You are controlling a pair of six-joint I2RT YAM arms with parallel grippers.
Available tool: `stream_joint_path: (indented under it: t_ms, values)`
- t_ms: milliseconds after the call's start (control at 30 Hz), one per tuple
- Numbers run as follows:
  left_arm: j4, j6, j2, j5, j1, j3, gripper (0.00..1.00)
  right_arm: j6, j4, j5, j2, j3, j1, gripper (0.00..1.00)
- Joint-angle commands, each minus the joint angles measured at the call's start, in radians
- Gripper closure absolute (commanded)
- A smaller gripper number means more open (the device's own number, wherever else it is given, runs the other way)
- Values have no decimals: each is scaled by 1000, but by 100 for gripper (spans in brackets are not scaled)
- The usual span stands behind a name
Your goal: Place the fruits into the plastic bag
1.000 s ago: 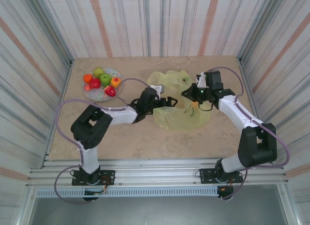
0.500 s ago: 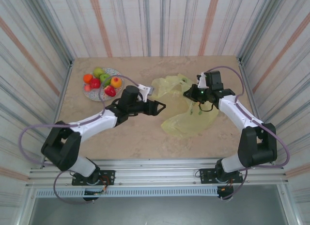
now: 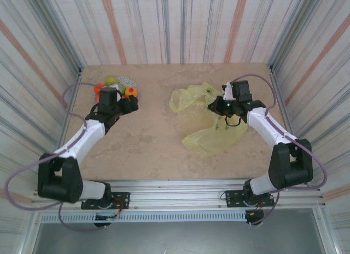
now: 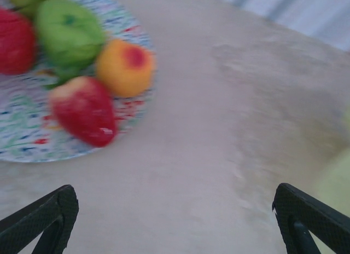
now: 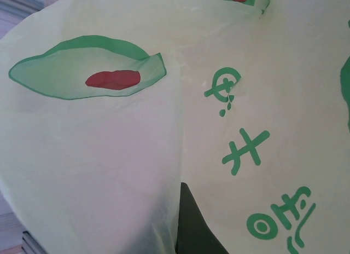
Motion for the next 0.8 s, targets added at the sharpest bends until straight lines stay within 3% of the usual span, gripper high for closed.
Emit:
stream_joint_path:
  t_ms: [0, 367, 767]
  values:
    - [-39, -15, 99, -78, 48, 72, 2, -18, 2, -11, 7, -2, -3, 100]
    - [-91, 12, 424, -52, 118, 294, 5, -12, 15, -14, 8, -12, -4, 100]
    - [-118, 5, 570, -3, 118, 396, 14, -6, 27, -19, 17, -18, -7, 100]
